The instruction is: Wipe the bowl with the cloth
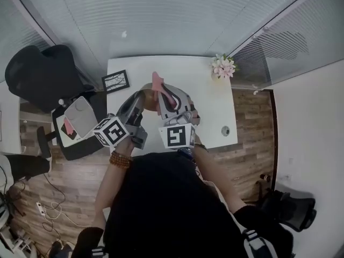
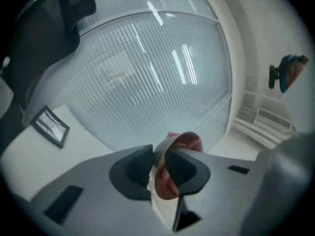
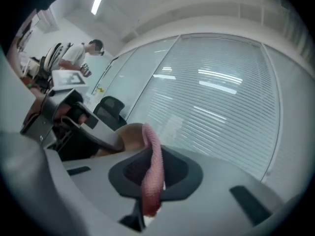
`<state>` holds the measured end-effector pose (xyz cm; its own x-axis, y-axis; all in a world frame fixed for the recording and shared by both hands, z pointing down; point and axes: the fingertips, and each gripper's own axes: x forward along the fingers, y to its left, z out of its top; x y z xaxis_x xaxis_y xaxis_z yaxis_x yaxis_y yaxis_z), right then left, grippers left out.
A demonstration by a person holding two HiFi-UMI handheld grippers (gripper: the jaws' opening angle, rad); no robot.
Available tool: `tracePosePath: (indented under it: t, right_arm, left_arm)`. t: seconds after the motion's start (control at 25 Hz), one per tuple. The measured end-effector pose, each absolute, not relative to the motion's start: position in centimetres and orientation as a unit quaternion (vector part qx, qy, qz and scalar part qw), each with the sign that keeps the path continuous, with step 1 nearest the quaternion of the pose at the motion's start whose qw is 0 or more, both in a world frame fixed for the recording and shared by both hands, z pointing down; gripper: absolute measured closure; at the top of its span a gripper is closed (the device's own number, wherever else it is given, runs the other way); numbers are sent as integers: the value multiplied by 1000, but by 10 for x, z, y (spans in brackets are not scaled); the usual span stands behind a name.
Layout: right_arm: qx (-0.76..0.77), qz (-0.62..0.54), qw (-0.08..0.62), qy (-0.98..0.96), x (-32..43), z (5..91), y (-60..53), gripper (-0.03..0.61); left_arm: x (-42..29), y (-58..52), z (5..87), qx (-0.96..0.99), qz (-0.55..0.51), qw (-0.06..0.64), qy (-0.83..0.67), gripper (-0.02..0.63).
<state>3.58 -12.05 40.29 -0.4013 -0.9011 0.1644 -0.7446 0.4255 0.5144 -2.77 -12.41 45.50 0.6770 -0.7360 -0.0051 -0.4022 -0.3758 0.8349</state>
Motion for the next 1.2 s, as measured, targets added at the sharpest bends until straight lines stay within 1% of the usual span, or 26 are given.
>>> tracePosePath:
  t: [0.04,0.08,0.12,0.16,0.2,0.24,0.28,0.32,0.36,0.48,0.6,0.68,0.72,0.76,0.8,0.84,0.92,0.96,1.0,1.04,1.08,1.2]
  right_arm:
    - [481,-216,245,-814,34,410,-118,559]
    - [446,-264,283,-807,31,417,-114,561]
    - [406,-313,317,-798,27,424,-108,561]
    - [368,-348,343,-791,22,430,-102,561]
    - [340,-369,358,-788,17,433,-97,561]
    - [327,-377,363,-787,14,435,-94,561]
    - [329,-375,360,-788,12,435,-93,561]
    - [343,-364,351,-792,14,433,-95,561]
    - [363,-347,337,-796,16,429,-97,561]
    - [440,-294,279,-802,23,410,-106,556]
    - [498,-233,212,-808,34,392,-110,558]
    - [504,-206,198,-815,36,391,-110,558]
    - [497,-206,208,-817,35,394,-110,558]
    - [484,-217,226,-817,35,399,-109,559]
    - [467,-238,248,-815,34,406,-107,561]
    - [447,-264,270,-811,33,412,-105,561]
    - [407,-315,309,-800,29,421,-98,561]
    - [393,-337,323,-792,26,423,-94,561]
    - [387,-352,331,-785,23,423,-92,561]
    - [388,-358,333,-781,22,423,-92,560]
    - [396,-353,326,-782,22,421,-92,561]
    - [445,-308,272,-795,27,408,-98,558]
  left_arm:
    - [-24,-121,463,827,-144,411,-355,537]
    - [-20,-118,472,854,-74,368,-360,543]
    - [-17,-114,480,879,9,305,-367,533]
    - [-14,-111,487,894,89,231,-373,475]
    - [-10,-108,489,900,153,162,-375,454]
    - [-6,-106,489,899,188,118,-377,484]
    - [-4,-107,487,898,192,109,-382,566]
    - [-4,-109,483,896,170,131,-388,583]
    - [-5,-112,479,894,132,167,-394,597]
    - [-12,-121,459,877,18,255,-407,594]
    - [-18,-125,446,837,-117,372,-384,568]
    - [-19,-123,449,814,-166,422,-363,563]
    - [-17,-121,455,816,-160,425,-357,561]
    - [-15,-118,461,829,-134,412,-354,560]
    - [-12,-115,466,847,-93,383,-357,560]
    - [-10,-113,469,866,-42,338,-365,560]
    - [-8,-111,473,891,72,217,-393,522]
    - [-5,-111,474,894,118,165,-400,528]
    - [-2,-110,474,894,144,137,-402,586]
    - [-1,-111,472,894,145,137,-402,589]
    - [-2,-112,470,893,126,159,-402,594]
    - [-9,-117,459,876,27,255,-408,592]
